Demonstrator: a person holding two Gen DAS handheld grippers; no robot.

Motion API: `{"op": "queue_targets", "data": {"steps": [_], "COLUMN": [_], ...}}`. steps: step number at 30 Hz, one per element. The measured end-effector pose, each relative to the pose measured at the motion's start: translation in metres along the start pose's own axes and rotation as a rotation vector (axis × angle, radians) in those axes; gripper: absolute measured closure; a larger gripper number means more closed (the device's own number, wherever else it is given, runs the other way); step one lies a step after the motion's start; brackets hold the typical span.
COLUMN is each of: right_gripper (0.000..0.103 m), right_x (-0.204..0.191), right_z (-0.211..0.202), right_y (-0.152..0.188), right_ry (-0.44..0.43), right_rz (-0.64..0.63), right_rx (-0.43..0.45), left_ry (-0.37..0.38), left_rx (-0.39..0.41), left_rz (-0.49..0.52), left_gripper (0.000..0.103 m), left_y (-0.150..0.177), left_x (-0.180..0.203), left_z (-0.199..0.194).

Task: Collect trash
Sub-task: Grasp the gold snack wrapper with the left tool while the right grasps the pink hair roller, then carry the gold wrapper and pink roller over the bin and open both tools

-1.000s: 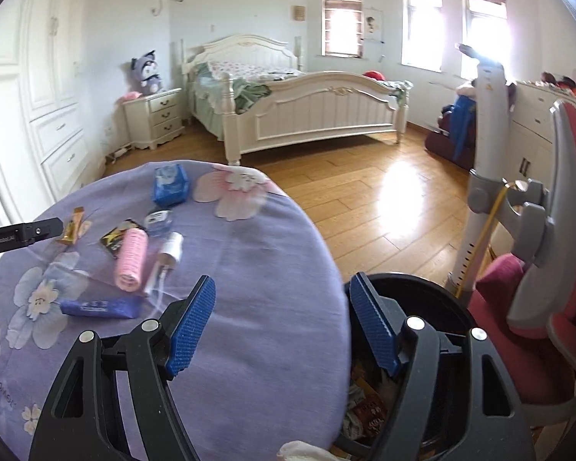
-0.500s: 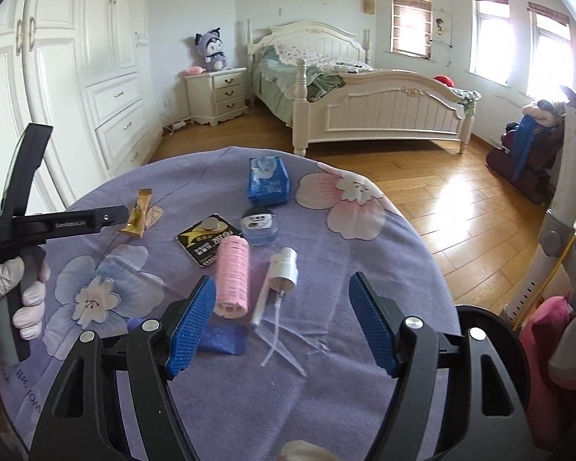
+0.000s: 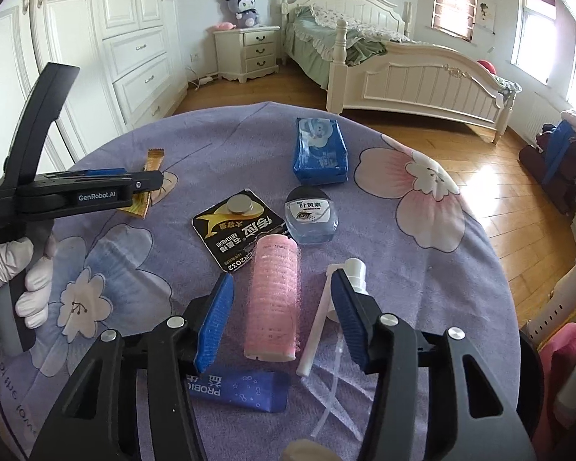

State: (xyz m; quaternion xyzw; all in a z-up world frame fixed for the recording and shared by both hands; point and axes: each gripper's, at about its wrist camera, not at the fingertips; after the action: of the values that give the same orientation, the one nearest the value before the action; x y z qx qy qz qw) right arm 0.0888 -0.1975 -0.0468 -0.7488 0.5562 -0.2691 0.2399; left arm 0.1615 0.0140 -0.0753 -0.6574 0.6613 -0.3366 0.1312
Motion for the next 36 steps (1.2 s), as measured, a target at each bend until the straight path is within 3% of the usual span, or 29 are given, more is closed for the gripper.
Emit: {"op": "queue_targets", "data": {"steps": [2, 4, 7, 13, 18, 29, 36], "right_gripper": [0.063, 0.072, 0.073, 0.073, 0.073, 0.073, 0.073], "right_x": [0.002, 0.001, 0.004, 0.016, 0.033, 0.097, 0.150], "right_z": [0.004, 0.004, -0.001, -0.027, -0.050, -0.085, -0.096], "right_y": [0.002, 0.003, 0.006, 0.011, 0.018, 0.057, 0.097], "right_ry": [-0.011, -0.017, -0.045, -0.083, -0.084, 0.050, 0.212], "right_rz": [0.000, -0.004, 0.018, 0.077, 0.142, 0.293, 0.390], "right_rx": [-0.013, -0.019, -0.015, 0.046, 0.099, 0.166, 0.156], "left_ry": [-0.001, -0.001, 0.028, 0.091, 0.152, 0.381, 0.513], "left_rx": [0.004, 0.007, 0.011, 0.031, 0.062, 0.056, -0.002], "left_rz": [0.003, 0.003, -0.018, -0.015, 0.044, 0.256, 0.359], "left_gripper": [0.060, 0.081, 0.090, 0.095, 0.095, 0.095, 0.095], "left_y": [0.000, 0.000, 0.000, 0.009, 0.016, 0.037, 0.064], "left_x": [0.000, -0.002, -0.010, -0.014, 0.014, 0.152, 0.228], "left_z": [0.000, -0.001, -0.003, -0.018, -0.039, -0.066, -0.052]}}
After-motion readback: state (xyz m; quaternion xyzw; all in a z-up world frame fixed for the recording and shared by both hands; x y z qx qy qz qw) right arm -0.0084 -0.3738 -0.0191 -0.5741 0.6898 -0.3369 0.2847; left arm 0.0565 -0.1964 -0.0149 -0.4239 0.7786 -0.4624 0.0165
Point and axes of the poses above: each gripper's, at about its wrist camera, not at the fingertips, and z roughly the way its jaws point, x to its right, y to its underside, and after that the axes turned 12 degrees about y, right-handed
